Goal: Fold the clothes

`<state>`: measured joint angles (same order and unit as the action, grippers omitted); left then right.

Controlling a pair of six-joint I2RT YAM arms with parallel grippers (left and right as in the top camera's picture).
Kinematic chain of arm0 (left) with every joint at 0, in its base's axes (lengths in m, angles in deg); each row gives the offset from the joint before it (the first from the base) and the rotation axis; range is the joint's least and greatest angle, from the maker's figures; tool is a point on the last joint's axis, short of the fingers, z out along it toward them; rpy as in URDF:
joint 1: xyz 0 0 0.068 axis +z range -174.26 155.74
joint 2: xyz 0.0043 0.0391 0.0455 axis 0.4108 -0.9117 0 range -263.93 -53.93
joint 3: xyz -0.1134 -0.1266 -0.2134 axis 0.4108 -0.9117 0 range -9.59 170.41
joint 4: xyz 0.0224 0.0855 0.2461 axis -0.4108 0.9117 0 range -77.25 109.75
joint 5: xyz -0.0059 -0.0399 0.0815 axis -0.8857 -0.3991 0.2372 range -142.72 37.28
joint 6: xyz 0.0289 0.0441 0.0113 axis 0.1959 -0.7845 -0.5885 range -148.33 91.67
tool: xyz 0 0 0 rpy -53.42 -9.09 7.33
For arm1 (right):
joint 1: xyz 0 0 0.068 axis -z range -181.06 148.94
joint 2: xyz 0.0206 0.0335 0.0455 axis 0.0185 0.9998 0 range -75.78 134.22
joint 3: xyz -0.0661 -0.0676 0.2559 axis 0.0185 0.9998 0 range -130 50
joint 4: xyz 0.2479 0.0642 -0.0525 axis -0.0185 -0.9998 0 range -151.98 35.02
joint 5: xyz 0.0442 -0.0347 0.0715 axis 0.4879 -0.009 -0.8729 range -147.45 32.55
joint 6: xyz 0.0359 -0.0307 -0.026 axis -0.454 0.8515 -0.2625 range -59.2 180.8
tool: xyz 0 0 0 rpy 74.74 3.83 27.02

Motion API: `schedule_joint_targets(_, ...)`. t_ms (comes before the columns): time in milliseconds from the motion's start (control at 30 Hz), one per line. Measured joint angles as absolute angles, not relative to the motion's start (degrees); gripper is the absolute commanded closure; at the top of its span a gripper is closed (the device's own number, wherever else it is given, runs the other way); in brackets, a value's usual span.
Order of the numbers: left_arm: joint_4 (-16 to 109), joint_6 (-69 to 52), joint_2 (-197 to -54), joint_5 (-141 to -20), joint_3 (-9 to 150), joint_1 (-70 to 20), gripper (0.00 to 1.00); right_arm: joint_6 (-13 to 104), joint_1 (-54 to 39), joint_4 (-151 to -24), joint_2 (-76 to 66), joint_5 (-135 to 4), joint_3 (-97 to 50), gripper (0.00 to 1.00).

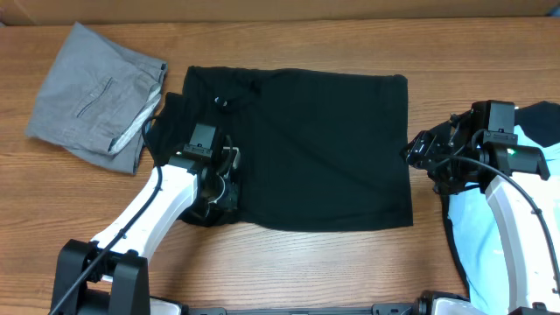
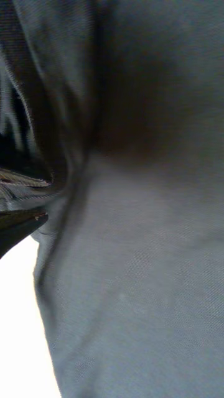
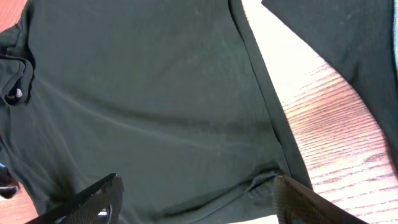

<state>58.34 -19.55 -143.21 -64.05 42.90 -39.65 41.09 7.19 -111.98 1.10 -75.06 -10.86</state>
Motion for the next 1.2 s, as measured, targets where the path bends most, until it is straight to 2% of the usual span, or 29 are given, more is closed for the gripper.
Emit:
schedule_joint_targets(200, 63.0, -19.7, -143.2, -64.1, 43.1, -39.7, 0.79, 41.2, 7.2, -112.4, 1.1, -75.0, -10.9, 0.2)
schedule_joint_targets(267, 64.3, -19.7, -143.2, -64.0, 43.1, -39.7, 0.85, 41.1, 7.2, -112.4, 1.1, -75.0, -10.9, 0.2)
schedule_joint_targets(300, 64.3, -19.7, -143.2, -64.0, 43.1, -39.7, 0.93, 41.1, 7.2, -112.3, 1.1, -75.0, -10.9, 0.2)
schedule_joint_targets(333, 64.5, -19.6, -143.2, -63.9, 43.1, -39.7, 0.96, 41.1, 7.2, -112.1, 1.1, -75.0, -10.9, 0.19)
schedule_joint_targets(433, 67.7, -19.9, -143.2, -63.6, 43.4, -39.7, 0.96, 41.1, 7.2, -112.0, 1.1, -75.0, -10.9, 0.2)
schedule_joint_targets(500, 70.6, -19.9, -143.2, -63.6, 44.2, -39.7, 0.91, 41.1, 7.2, -112.1, 1.1, -75.0, -10.9, 0.2)
schedule_joint_targets(533, 73.1, -19.9, -143.2, -63.6, 45.1, -39.7, 0.79, 41.1, 7.2, -112.1, 1.1, -75.1, -10.9, 0.2)
schedule_joint_targets(600, 76.3, -20.1, -143.2, -63.5, 46.7, -39.7, 0.65, 41.1, 7.2, -112.1, 1.1, -75.0, -10.9, 0.2)
schedule_joint_targets(767, 77.5, -19.9, -143.2, -62.7, 47.8, -39.7, 0.62, 41.1, 7.2, -112.0, 1.1, -75.0, -10.9, 0.2)
schedule_joint_targets(1000, 70.7, -19.7, -143.2, -62.3, 43.1, -39.7, 0.6, 41.1, 7.2, -112.2, 1.1, -75.0, -10.9, 0.2)
schedule_joint_targets(1133, 68.3, -19.7, -143.2, -62.3, 40.2, -39.7, 0.69, 41.1, 7.2, -112.2, 1.1, -75.0, -10.9, 0.2)
schedule_joint_targets(1200, 67.8, -19.5, -143.2, -62.1, 39.8, -39.7, 0.79, 41.2, 7.2, -112.2, 1.1, -75.0, -10.9, 0.2)
